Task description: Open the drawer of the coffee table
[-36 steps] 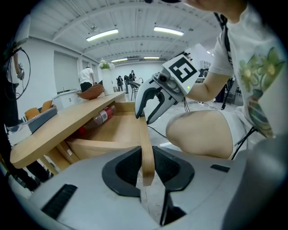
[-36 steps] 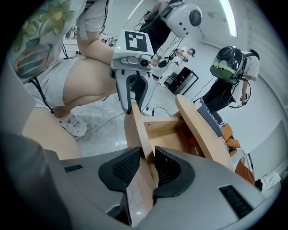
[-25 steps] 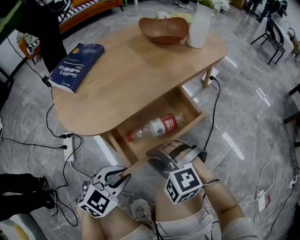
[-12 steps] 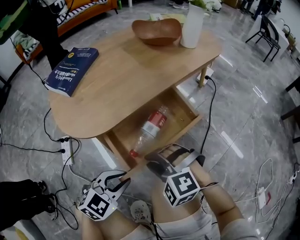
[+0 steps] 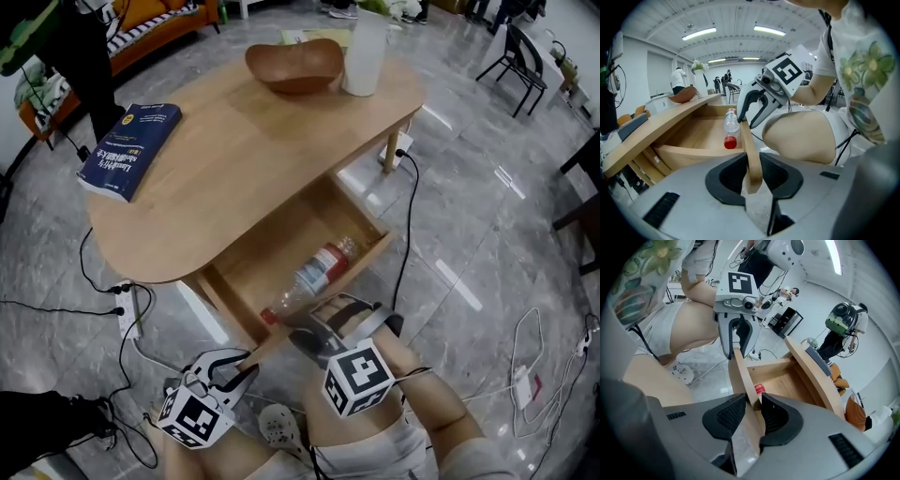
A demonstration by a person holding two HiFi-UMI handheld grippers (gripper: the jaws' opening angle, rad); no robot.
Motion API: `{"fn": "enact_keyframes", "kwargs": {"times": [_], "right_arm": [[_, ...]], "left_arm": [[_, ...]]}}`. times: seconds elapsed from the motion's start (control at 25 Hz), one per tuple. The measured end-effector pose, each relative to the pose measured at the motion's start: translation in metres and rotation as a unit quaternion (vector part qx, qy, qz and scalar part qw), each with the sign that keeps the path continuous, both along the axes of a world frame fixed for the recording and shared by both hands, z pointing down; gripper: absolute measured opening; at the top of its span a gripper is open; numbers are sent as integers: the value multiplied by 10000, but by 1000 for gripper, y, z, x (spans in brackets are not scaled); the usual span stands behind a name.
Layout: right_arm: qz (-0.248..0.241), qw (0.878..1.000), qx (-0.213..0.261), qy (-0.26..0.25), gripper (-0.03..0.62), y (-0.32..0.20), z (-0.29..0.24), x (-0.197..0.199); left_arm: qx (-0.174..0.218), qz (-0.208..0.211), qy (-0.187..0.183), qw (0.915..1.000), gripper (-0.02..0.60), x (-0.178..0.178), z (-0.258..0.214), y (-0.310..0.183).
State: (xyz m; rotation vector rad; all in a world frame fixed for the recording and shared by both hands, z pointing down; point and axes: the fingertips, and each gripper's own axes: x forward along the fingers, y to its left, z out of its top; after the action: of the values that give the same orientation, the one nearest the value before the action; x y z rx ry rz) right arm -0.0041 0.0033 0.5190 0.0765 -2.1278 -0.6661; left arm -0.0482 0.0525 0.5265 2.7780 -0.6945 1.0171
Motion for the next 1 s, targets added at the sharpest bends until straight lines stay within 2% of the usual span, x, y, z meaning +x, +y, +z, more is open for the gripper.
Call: {"fn": "enact_keyframes", "kwargs": {"times": [0.44,1.0], "right_arm": [[155,9998,-99,-87,109,3,0,3],[143,9995,-253,-144,109,13,4,8]], "left_arm": [[15,-72,151,9999,89,2,0,3],[-78,-25,118,9999,89,7,4,12]]}}
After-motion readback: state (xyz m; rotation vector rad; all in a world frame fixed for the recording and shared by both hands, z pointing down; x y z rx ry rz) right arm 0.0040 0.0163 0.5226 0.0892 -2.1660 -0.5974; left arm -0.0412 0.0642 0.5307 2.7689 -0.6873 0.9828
